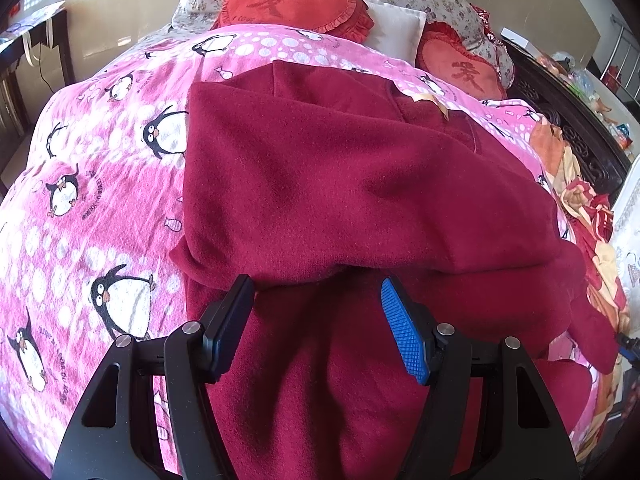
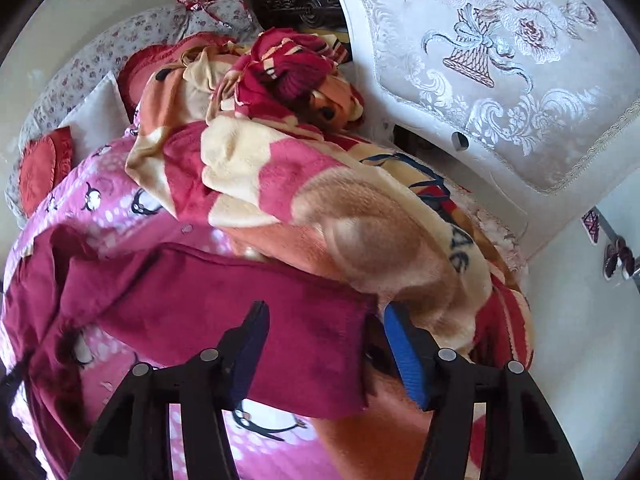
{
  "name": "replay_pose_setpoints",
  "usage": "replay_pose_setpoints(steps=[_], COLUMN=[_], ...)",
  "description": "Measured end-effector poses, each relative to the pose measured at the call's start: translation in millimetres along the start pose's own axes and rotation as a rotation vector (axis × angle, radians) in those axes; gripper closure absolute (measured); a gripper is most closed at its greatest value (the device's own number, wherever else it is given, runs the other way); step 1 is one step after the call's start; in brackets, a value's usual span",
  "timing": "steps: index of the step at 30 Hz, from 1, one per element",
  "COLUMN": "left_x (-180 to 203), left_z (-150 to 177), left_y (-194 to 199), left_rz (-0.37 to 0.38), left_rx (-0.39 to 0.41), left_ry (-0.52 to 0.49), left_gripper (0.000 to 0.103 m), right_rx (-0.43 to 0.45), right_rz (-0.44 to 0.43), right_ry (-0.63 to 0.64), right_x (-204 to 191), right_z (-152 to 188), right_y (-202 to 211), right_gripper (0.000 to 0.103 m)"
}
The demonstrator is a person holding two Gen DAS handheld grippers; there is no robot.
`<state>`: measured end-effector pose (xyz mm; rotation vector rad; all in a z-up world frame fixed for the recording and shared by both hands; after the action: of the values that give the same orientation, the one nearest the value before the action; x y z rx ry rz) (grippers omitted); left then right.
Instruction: Fold small clothes
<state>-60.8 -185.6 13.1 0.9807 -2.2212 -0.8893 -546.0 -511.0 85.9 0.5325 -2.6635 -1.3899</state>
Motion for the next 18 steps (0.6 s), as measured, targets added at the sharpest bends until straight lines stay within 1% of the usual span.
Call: replay_pose_setpoints(steps=[2,3,4,5,6,7,9,11,12,13,14,16,18], left_x=[1.5,2.0,2.5,3.0,3.4,3.4,2.8,1.3,0.3,-0.9,-1.7,-3.3,-4.6], left_z=[0.7,0.8,0.7,0.7,0.6,0.0,-1.1,-2.8,-3.8,-4.8,-5.6,-6.5,-6.9], left_y=[0.0,0.3,0.3,0.0,-0.2,-0.3,1.0,2.7,3.3,4.1,4.7,6.4,8.9], left_rz=[0.003,0.004,0.005,0.004,0.004,0.006,0.009,0.010,0.010,0.012,0.015,0.023,0.029], left_rx=[-0.002,-0.001,-0.001,-0.002,-0.004,-0.005,-0.002,0.003,0.007,0.010,0.012,0.015,0.020], left_ry=[0.001,0.002,0.001,-0.001,-0.002,-0.002,-0.001,0.002,0.006,0.012,0.019,0.036,0.049], left_gripper=[0.037,0.037,0.037,0.037,0.037,0.037,0.037,0.037,0.037,0.037,0.037,0.037,0.037], right_rx=[-0.021,-0.042,-0.056,-0.054,-0.047,-0.025,0.016,0.119,0.187,0.288,0.359,0.575,0.750], right_rz=[0.009,0.009,-0.001,-0.010,0.002,0.033,0.045,0.065,0.085,0.128,0.163,0.283,0.369], right_ry=[0.003,0.005,0.018,0.045,0.090,0.146,0.199,0.291,0.347,0.433,0.493,0.682,0.818], right_x=[3.8,4.0,2.5,-1.0,-5.2,-9.7,-18.5,-33.8,-43.8,-58.0,-67.7,-98.4,-125.9], right_z=[5.9,9.5,13.5,16.4,19.3,21.2,19.5,8.5,1.0,-10.3,-16.8,-34.4,-48.2], right_y=[-8.2,-13.4,-17.2,-18.6,-20.1,-19.6,-10.7,14.0,30.5,54.3,69.9,111.9,141.1], right_gripper=[0.044,0.049,0.055,0.071,0.083,0.090,0.092,0.092,0.092,0.092,0.092,0.092,0.092])
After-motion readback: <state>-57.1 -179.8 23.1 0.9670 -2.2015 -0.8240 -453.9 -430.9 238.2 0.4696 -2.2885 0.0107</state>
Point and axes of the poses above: each gripper's, at about its wrist camera, not at the fingertips, and y roughly against the way its jaws point, x to its right, z to its underside, the point moved 5 cm from there along -y, roughly the way its jaws point, and after that the axes turned 6 degrees about x, right-handed, at the moved point
